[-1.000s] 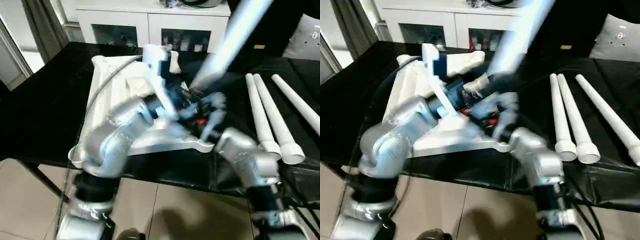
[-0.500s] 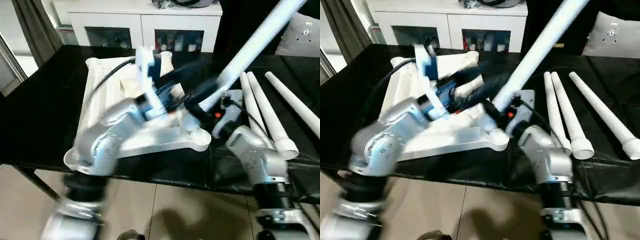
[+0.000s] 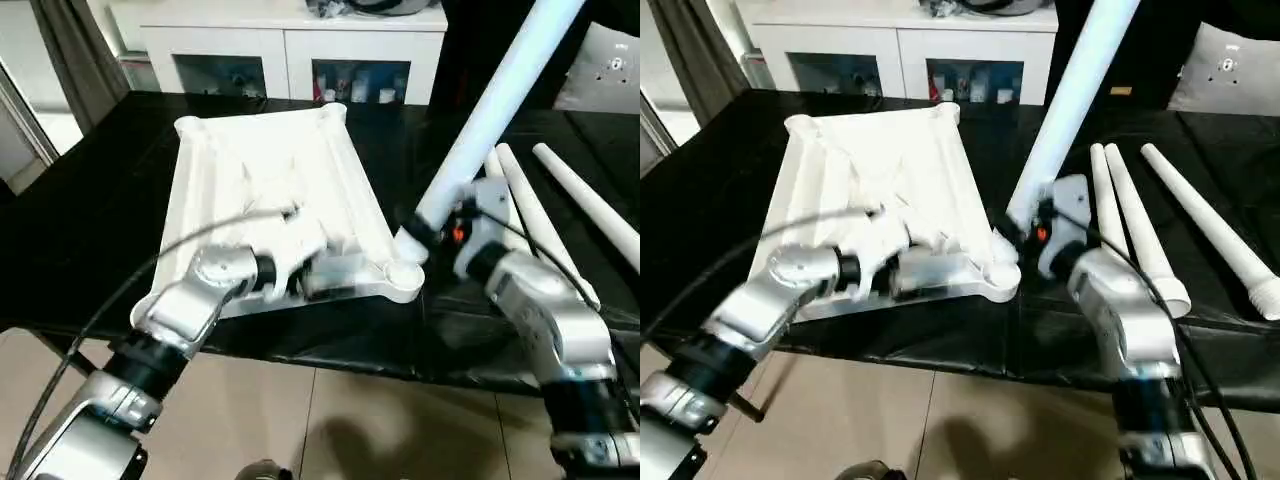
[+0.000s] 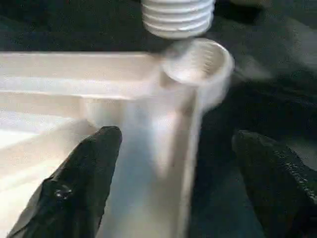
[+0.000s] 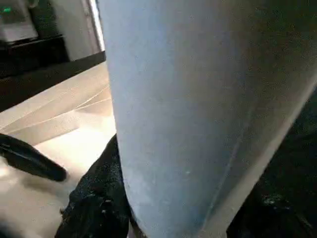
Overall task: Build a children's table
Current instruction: Pick table leg, then insert table leg to table base
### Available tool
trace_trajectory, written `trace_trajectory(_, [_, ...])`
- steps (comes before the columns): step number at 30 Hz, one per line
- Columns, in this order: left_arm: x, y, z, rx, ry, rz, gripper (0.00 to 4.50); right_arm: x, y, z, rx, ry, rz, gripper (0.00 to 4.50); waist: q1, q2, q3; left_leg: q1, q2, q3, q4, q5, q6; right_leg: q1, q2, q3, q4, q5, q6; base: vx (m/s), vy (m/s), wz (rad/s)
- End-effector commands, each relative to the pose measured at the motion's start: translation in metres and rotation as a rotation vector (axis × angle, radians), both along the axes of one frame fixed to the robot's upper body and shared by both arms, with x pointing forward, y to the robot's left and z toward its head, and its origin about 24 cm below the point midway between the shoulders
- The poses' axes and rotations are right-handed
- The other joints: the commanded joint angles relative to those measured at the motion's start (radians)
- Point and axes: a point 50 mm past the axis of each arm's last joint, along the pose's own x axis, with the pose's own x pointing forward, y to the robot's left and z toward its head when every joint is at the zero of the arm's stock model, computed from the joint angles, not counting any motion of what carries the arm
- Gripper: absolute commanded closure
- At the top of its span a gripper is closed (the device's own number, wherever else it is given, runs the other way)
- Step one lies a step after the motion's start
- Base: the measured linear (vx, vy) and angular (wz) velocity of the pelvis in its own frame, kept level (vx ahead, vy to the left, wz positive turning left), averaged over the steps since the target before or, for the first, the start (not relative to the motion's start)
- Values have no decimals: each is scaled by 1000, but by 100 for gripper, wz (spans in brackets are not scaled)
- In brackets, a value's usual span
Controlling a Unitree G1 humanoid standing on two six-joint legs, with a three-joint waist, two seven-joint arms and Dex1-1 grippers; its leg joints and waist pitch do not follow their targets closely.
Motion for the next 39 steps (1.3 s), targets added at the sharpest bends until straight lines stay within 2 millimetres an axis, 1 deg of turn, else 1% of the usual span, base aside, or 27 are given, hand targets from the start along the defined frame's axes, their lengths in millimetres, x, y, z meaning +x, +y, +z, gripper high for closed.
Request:
trace_trajectory(1, [6,1,-2,47,-11,-45,88,-2,0,5,24,-3,25,260,1,2,-75,22,78,-32,-67,-76,62,50,-128,63,-71,105,-198,0,0,0])
trace_trajectory(2, [6,1,-2,51,-11,-47,96,-3,0,5,25,-2,25,260,1,0,-75,23,78,-31,-67,-82,64,50,-128,64,-74,98,-198,0,0,0])
trace_trajectory(3, [9,3,-5,70,-3,-56,116,-3,-1,5,25,-5,24,260,1,1,-73,21,76,-30,-66,-89,66,51,-130,64,-79,83,-197,0,0,0])
trace_trajectory(4, [11,4,-6,72,3,-56,116,-3,-1,5,23,-9,24,260,2,0,-76,22,79,-32,-67,-90,58,54,-132,64,-71,83,-201,0,0,0])
trace_trajectory(5, [12,5,-7,74,11,-56,121,-4,-1,5,20,-14,24,260,2,2,-75,22,78,-32,-67,-87,61,52,-131,63,-75,79,-200,0,0,0])
trace_trajectory(6, [14,6,-8,78,15,-53,125,-5,-2,4,18,-17,31,260,2,2,-76,23,80,-32,-67,-87,60,52,-132,63,-72,81,-204,0,0,0])
trace_trajectory(7, [16,6,-8,82,18,-49,130,-5,-2,4,15,-22,39,260,2,4,-75,23,79,-31,-66,-92,62,50,-132,63,-76,77,-207,0,0,0])
trace_trajectory(9, [19,8,-10,80,25,-54,153,-7,-1,4,9,-34,54,260,3,3,-76,20,77,-30,-64,-84,68,54,-134,64,-75,83,-209,0,0,0])
trace_trajectory(10, [20,8,-9,63,34,-48,161,-8,-1,4,5,-38,58,260,3,4,-77,19,79,-31,-64,-80,72,54,-134,63,-73,93,-208,0,0,0])
trace_trajectory(11, [20,8,-9,63,34,-48,161,-8,-1,4,5,-38,58,260,3,4,-77,19,79,-32,-64,-78,74,54,-135,63,-71,100,-211,0,0,0])
trace_trajectory(12, [21,7,-9,44,44,-44,165,-9,-1,3,2,-42,64,260,3,8,-78,20,81,-33,-64,-71,81,53,-135,62,-69,113,-214,0,0,0])
trace_trajectory(13, [22,7,-10,31,51,-40,172,-10,-1,3,0,-44,68,260,2,5,-77,19,79,-31,-62,-72,88,53,-135,62,-71,116,-218,0,0,0])
trace_trajectory(15, [23,7,-10,24,60,-42,204,-11,-1,3,0,-42,71,260,3,5,-77,18,79,-31,-62,-75,93,53,-135,62,-74,102,-220,0,0,0])
trace_trajectory(16, [23,8,-12,28,66,-52,204,-12,-2,2,3,-33,78,260,3,6,-75,19,78,-31,-63,-78,97,52,-134,61,-77,88,-218,0,0,0])
trace_trajectory(18, [22,9,-15,36,80,-66,211,-12,-3,2,10,-20,88,260,3,6,-76,21,80,-32,-65,-88,92,52,-133,62,-76,77,-218,0,0,0])
trace_trajectory(19, [22,9,-16,33,83,-68,224,-13,-4,2,9,-20,90,260,3,6,-76,22,84,-33,-66,-98,89,52,-137,63,-75,74,-221,0,0,0])
trace_trajectory(21, [22,8,-16,21,91,-71,245,-13,-4,2,9,-19,93,260,4,6,-75,22,83,-32,-66,-99,89,52,-136,63,-75,73,-225,0,0,0])
trace_trajectory(22, [22,8,-17,17,91,-71,249,-13,-4,2,9,-19,94,260,3,3,-75,20,83,-31,-65,-98,92,52,-137,63,-76,74,-226,0,0,0])
trace_trajectory(23, [22,8,-17,15,91,-71,257,-13,-4,2,9,-18,95,260,3,2,-75,20,82,-31,-65,-95,94,52,-138,63,-76,75,-227,0,0,0])
trace_trajectory(25, [22,8,-18,15,91,-72,284,-12,-3,1,13,-11,101,260,4,3,-75,20,83,-32,-66,-90,96,51,-137,62,-75,76,-228,0,0,0])
trace_trajectory(28, [22,9,-19,14,93,-73,299,-12,-3,0,20,-5,102,260,3,3,-74,20,82,-31,-66,-94,99,51,-137,62,-77,60,-225,0,0,0])
trace_trajectory(31, [22,9,-20,8,100,-80,336,-12,-1,0,26,3,110,260,4,2,-73,20,84,-32,-68,-100,97,50,-137,62,-78,47,-225,0,0,0])
trace_trajectory(34, [20,8,-23,11,109,-89,351,-11,-1,0,26,3,115,260,4,0,-73,20,83,-31,-67,-96,97,50,-138,64,-78,49,-225,0,0,0])
trace_trajectory(36, [19,7,-24,15,112,-94,383,-10,0,0,24,3,118,260,4,0,-73,20,84,-31,-68,-93,99,50,-138,63,-78,55,-224,0,0,0])
trace_trajectory(39, [19,7,-26,23,113,-98,387,-9,0,1,23,1,122,260,4,1,-73,19,85,-32,-68,-95,101,50,-140,63,-77,55,-225,0,0,0])
